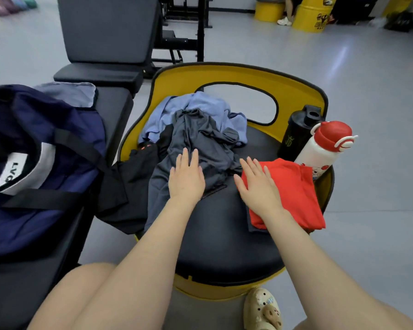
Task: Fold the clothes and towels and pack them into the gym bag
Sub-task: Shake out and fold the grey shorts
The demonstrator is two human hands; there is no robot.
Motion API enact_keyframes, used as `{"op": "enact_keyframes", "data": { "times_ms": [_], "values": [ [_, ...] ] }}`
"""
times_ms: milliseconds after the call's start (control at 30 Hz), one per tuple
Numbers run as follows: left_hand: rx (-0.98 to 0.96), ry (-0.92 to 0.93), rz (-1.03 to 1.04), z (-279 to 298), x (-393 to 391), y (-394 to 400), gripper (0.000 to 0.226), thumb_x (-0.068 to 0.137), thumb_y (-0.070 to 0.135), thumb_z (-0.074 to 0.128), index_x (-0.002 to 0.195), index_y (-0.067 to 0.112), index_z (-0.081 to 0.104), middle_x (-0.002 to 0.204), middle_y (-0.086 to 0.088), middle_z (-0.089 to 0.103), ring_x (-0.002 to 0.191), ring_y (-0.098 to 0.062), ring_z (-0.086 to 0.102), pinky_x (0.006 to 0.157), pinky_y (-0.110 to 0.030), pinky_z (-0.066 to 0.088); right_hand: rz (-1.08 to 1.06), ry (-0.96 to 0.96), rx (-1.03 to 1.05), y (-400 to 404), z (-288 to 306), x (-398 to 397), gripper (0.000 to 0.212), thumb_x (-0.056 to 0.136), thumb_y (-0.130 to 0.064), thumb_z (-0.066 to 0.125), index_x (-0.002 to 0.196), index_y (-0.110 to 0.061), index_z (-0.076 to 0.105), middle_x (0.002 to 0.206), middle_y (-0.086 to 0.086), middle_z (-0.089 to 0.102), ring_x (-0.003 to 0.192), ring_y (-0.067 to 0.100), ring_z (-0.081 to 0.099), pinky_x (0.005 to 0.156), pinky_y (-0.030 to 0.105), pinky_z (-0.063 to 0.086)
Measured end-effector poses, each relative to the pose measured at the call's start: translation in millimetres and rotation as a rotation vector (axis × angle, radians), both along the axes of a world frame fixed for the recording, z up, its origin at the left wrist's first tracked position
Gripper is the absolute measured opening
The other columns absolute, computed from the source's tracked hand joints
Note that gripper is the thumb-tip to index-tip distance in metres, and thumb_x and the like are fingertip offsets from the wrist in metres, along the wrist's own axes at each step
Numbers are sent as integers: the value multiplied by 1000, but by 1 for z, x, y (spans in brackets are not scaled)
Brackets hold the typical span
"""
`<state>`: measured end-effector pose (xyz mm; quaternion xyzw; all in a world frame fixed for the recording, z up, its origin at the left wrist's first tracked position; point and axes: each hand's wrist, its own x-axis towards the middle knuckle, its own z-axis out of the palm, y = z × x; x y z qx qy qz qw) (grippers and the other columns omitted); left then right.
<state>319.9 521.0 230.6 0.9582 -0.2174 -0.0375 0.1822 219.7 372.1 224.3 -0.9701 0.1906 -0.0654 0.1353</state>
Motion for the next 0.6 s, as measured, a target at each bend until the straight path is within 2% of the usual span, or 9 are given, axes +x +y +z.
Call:
{"op": "enact_keyframes", "data": {
  "times_ms": [67,200,267,333,400,500,600],
  "values": [
    [-95,53,73,-2,11,18,56,103,23,32,152,18,6,160,-7,0,147,-23,4,114,-41,26,47,11,12,15,-4,13,56,102,-43,29,153,-22,16,161,-1,10,148,13,3,118,30,-2],
    [-186,145,156,-11,22,41,61,101,22,39,152,18,6,160,-5,4,146,-24,12,114,-43,25,123,22,63,44,-11,43,60,101,-44,32,153,-23,11,161,0,4,148,15,-1,119,32,2],
    [-244,135,165,-15,28,46,62,99,24,45,152,18,13,155,-6,23,142,-25,23,112,-43,28,113,21,143,55,-14,57,64,100,-47,35,153,-25,8,161,0,0,148,16,-3,120,36,8],
    [-268,53,171,-17,34,48,56,97,26,52,147,18,30,139,-7,47,133,-23,36,107,-40,35,75,20,258,64,-15,69,67,98,-48,40,153,-27,8,161,-1,1,148,17,0,119,39,17],
    [-313,26,158,-16,36,50,46,95,26,55,139,20,46,129,-2,56,126,-20,43,102,-34,39,40,-17,333,70,-16,78,67,98,-45,44,153,-25,13,161,-1,10,147,18,9,116,39,23],
    [-423,130,24,-8,33,51,35,93,22,59,128,25,59,122,4,60,115,-17,53,94,-28,43,-65,-212,458,75,-12,85,54,98,-38,47,146,-19,36,151,1,38,139,17,32,111,36,32],
    [-346,95,-188,-4,23,54,27,89,19,60,115,26,67,103,7,62,101,-16,57,87,-31,45,-221,-354,731,73,-2,87,48,94,-43,52,134,-17,53,131,1,59,123,16,52,102,33,41]
  ]
}}
